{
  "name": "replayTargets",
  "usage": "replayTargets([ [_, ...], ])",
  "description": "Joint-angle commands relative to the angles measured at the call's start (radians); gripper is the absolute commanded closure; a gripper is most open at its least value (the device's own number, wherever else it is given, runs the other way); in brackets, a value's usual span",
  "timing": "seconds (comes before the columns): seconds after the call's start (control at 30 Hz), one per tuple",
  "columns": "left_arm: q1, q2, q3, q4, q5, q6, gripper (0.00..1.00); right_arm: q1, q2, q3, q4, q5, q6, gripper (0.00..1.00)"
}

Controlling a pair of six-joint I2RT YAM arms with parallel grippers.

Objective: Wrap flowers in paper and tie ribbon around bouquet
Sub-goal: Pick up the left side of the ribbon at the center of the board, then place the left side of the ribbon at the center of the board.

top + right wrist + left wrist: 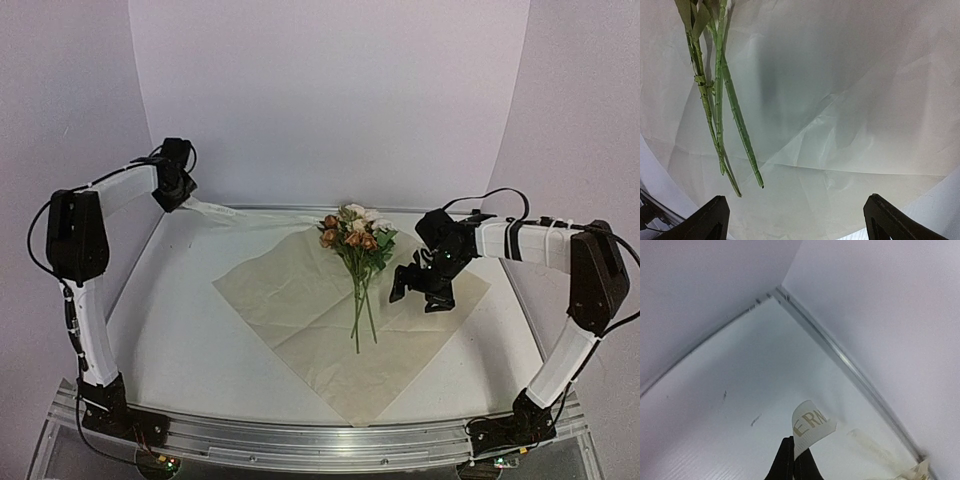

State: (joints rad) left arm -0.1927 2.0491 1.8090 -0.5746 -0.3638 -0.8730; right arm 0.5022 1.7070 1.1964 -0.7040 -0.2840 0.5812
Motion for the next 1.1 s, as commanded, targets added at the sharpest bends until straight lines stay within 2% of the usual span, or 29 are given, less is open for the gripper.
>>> replayTargets([
  [0.0,0.083,-0.164,0.075,0.011,-0.078,0.062,1.00,-0.005,0.016,-0.010,0.003,0.000,0.006,0.04],
  [0.27,0.114,-0.309,0.156,0.052,-0.150,0.144,1.00,-0.004,0.037,-0.009,0.003,-0.003,0.006,0.04],
  [0.5,0.115,-0.537,0.078,0.205,-0.208,0.186,1.00,-0.004,0.038,-0.002,-0.002,-0.004,0.005,0.03],
  [0.73,0.114,-0.698,0.031,0.298,-0.215,0.215,1.00,-0.005,0.045,0.013,-0.005,-0.012,0.009,0.04],
  [1.07,0.114,-0.789,0.085,0.359,-0.212,0.296,1.00,-0.004,0.043,0.017,-0.008,-0.021,0.029,0.04],
])
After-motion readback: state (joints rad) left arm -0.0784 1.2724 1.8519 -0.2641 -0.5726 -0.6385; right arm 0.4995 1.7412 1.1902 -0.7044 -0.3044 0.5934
